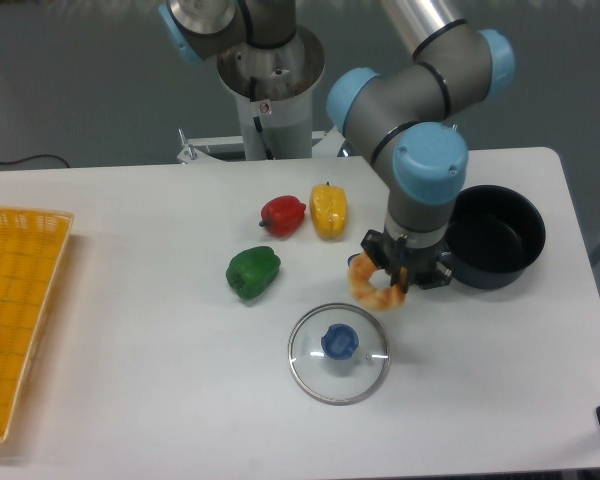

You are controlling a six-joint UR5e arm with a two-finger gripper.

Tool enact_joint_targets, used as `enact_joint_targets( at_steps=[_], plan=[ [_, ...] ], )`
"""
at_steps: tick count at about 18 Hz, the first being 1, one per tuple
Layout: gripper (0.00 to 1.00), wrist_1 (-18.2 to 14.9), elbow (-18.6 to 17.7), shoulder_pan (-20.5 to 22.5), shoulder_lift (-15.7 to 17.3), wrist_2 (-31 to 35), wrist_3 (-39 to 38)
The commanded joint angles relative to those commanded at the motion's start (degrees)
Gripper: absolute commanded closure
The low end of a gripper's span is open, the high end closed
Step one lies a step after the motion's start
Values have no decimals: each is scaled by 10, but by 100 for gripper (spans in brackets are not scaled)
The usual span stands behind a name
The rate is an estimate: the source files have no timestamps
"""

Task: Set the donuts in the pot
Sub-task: 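Carry the held orange donut over the dark blue saucepan, then lower the donut into the saucepan and open the gripper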

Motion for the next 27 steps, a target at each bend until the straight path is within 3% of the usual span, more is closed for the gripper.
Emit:
enact_joint_targets(
  at_steps=[17, 27],
  plan=[
    [74, -1, -4, 134, -3, 0, 211],
    [74, 25, 2, 160, -29, 0, 261]
  ],
)
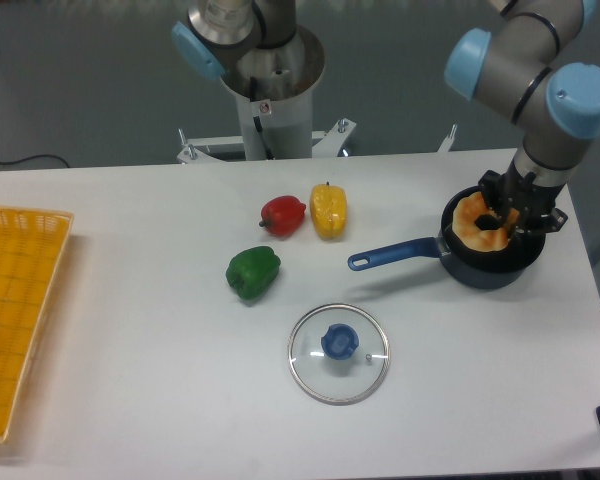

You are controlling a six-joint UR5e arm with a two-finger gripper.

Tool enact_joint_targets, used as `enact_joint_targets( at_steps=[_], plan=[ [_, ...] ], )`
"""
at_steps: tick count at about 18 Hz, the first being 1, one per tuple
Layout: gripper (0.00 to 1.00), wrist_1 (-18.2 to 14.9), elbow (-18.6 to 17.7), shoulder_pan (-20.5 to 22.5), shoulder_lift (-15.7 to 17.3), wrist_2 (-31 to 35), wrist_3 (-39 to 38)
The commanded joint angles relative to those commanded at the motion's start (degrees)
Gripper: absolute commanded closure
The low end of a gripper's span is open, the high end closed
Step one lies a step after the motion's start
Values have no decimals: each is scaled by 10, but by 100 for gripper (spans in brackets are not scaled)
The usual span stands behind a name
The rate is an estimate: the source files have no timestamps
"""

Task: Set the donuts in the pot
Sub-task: 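Lower the donut into the saucepan and open the gripper, then raise the open gripper up out of the saucepan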

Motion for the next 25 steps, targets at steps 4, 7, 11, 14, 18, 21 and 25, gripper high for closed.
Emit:
enact_joint_targets(
  at_steps=[4, 7, 11, 14, 18, 21, 25],
  plan=[
    [74, 18, 1, 6, -11, 0, 19],
    [74, 25, 3, 9, -16, 0, 23],
    [51, 35, 2, 9, -21, 0, 23],
    [31, 49, -5, 8, -21, 0, 22],
    [13, 55, -11, 5, -21, 0, 19],
    [0, 58, -17, 2, -19, 2, 20],
    [0, 70, -27, -4, -9, 1, 23]
  ],
)
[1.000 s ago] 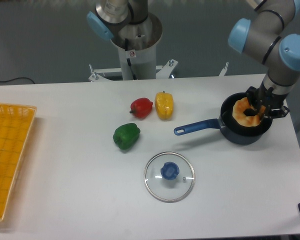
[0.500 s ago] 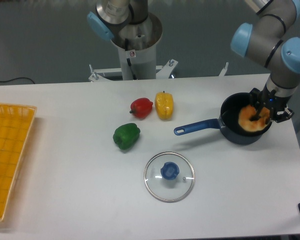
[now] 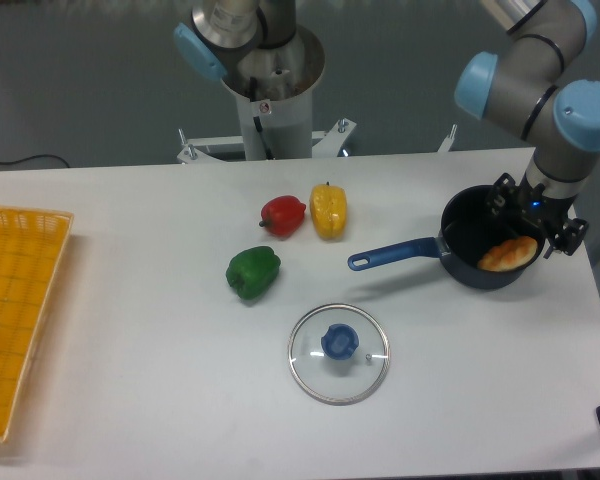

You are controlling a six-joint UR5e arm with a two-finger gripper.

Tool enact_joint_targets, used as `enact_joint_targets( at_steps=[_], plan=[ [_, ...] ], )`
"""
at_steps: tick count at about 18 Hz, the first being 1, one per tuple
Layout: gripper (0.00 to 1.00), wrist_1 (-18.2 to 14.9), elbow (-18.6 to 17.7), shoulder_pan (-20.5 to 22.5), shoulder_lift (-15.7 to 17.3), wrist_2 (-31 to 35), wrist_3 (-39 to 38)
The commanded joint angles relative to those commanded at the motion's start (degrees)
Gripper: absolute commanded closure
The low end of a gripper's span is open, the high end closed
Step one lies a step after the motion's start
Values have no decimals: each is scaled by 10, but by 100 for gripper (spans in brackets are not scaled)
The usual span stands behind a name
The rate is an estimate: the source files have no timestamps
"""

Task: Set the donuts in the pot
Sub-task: 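Raise the open gripper up out of the saucepan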

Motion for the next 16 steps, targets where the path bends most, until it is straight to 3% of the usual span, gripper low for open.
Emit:
enact_joint_targets(
  at_steps=[9, 16],
  plan=[
    [0, -1, 2, -33, 32, -3, -6],
    [0, -8, 11, -69, 33, 2, -8]
  ],
)
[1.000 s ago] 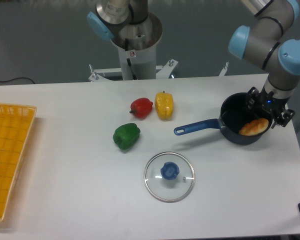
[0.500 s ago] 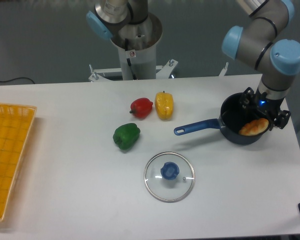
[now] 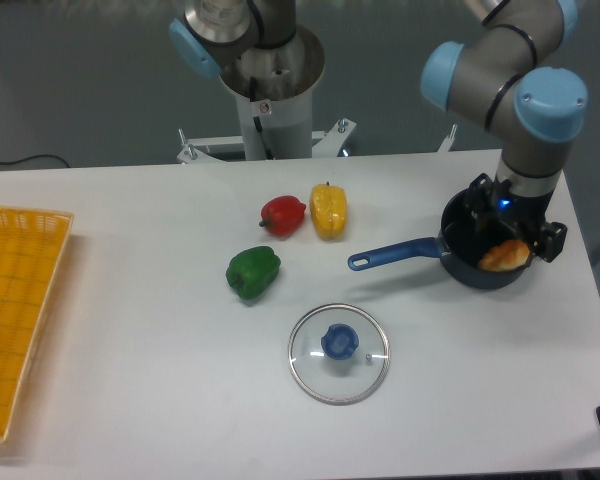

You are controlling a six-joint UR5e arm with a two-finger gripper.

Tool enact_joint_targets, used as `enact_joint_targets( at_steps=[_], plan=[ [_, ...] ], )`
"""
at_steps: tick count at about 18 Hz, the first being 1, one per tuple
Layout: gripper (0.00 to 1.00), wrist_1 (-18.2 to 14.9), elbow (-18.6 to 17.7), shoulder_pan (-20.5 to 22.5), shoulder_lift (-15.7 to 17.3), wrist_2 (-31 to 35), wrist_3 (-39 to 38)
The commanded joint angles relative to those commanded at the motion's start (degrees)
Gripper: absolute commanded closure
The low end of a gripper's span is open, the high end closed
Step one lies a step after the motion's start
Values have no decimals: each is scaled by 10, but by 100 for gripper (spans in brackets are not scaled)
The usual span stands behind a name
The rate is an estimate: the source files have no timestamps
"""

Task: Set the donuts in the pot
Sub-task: 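Raise the open gripper up out of the saucepan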

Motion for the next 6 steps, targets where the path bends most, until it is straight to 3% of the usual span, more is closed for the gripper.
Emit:
enact_joint_targets(
  at_steps=[6],
  plan=[
    [0, -8, 2, -25, 0, 1, -23]
  ],
)
